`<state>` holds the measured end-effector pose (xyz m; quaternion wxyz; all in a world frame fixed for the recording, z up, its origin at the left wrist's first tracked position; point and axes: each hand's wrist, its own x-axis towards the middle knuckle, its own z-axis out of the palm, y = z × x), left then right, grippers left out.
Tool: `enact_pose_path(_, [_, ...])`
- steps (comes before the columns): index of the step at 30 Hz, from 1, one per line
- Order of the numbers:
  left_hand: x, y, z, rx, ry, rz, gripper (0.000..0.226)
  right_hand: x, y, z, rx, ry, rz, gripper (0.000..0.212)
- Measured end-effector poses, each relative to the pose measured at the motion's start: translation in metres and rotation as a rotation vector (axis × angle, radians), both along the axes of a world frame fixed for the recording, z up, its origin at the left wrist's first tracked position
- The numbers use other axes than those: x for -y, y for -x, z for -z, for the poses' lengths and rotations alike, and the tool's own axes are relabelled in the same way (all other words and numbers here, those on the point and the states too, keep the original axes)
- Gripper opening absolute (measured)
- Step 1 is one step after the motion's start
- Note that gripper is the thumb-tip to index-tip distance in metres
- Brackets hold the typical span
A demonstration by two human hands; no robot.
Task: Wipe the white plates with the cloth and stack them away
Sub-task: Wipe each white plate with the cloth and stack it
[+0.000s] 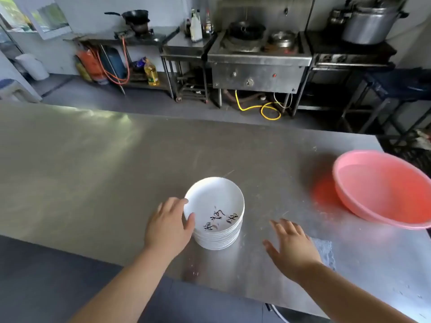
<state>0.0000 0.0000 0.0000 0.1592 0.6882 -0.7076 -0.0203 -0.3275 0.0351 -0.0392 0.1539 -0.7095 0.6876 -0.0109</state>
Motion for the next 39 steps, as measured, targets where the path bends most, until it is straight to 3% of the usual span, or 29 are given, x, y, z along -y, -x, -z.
enact_pose_path(5, [0.016,-0.018,0.014,-0.261,-0.192,-0.205,0.025,0.012,-0.013,0.005,0.076,0.038,0.092,0.061])
enact_pose_path(7, [0.020,-0.021,0.020,-0.352,-0.252,-0.208,0.014,0.024,-0.027,0.001,0.150,0.066,0.157,0.049])
enact_pose_path(12, [0.031,-0.023,0.023,-0.439,-0.294,-0.159,0.018,0.058,-0.062,-0.010,0.235,0.084,0.210,0.027])
enact_pose_path(17, [0.041,-0.021,0.020,-0.430,-0.348,-0.225,0.018,0.079,-0.076,-0.013,0.265,0.071,0.273,0.034])
enact_pose_path(27, [0.040,0.004,-0.008,-0.491,-0.417,-0.206,0.012,0.072,-0.062,-0.029,0.291,0.044,0.351,0.027])
enact_pose_path(32, [0.012,0.043,-0.013,-0.684,-0.442,-0.145,0.012,0.035,-0.020,-0.034,0.411,0.118,0.362,0.031])
enact_pose_path(39, [-0.061,0.122,0.026,-0.882,-0.518,-0.122,0.031,-0.030,0.046,-0.011,0.482,0.097,0.433,0.027])
